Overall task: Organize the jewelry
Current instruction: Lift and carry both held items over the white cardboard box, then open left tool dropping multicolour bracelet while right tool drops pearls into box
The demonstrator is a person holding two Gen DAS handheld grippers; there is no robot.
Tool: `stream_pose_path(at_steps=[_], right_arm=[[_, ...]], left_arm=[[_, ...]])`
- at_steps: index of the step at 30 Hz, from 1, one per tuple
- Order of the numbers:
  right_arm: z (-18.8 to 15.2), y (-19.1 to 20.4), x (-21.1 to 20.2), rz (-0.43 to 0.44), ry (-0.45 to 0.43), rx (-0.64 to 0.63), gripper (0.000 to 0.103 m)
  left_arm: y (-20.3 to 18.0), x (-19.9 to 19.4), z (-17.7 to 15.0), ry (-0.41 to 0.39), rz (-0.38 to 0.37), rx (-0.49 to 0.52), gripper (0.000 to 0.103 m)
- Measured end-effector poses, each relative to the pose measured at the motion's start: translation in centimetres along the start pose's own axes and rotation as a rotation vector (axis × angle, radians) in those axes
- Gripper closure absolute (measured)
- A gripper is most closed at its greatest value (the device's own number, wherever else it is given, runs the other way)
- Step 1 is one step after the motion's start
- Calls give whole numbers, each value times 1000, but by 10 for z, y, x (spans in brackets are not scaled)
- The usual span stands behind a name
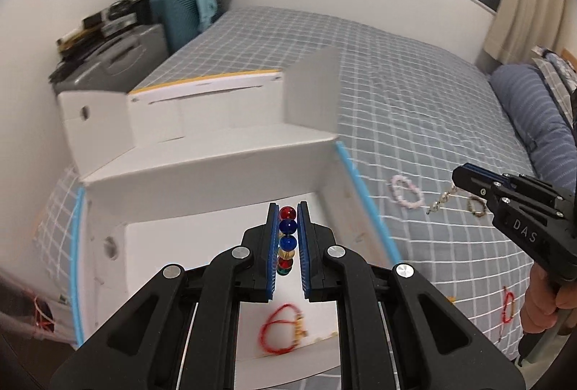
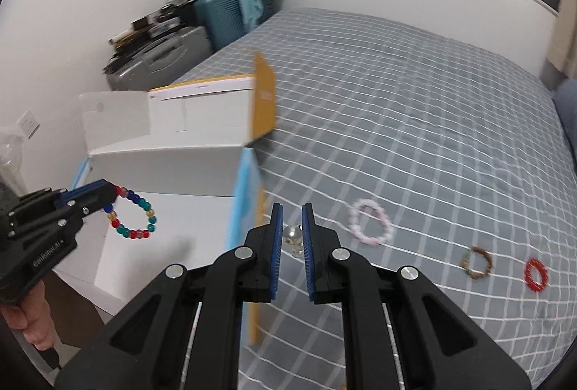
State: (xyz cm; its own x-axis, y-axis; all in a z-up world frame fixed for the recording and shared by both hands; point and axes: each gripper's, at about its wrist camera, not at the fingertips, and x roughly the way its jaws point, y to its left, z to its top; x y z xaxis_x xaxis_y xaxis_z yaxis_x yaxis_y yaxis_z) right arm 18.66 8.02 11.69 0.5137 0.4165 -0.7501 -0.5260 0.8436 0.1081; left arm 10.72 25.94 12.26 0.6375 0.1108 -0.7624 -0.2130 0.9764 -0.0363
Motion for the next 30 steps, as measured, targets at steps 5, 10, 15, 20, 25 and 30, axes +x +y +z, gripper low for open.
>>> stream_pose_path(at_steps=[5, 10, 15, 20, 25, 30], right_arm=[[4, 43, 19, 41, 20, -59, 93], [1, 75, 38, 67, 43, -100, 93], [-12, 97, 58, 77, 79, -131, 93], [-25, 109, 85, 87, 138, -137, 93], [-37, 112, 105, 90, 187, -131, 93], [-42, 111, 112, 87, 213, -120, 91]], left_arm=[[39, -2, -10, 8, 40, -45, 93], [72, 4, -22, 32, 67, -87, 93], [92, 14, -31, 56, 77, -119, 93], [107, 30, -44, 92, 83, -138, 93], [115, 42, -56, 119, 97, -147, 93], [119, 48, -61, 138, 113, -155, 93]])
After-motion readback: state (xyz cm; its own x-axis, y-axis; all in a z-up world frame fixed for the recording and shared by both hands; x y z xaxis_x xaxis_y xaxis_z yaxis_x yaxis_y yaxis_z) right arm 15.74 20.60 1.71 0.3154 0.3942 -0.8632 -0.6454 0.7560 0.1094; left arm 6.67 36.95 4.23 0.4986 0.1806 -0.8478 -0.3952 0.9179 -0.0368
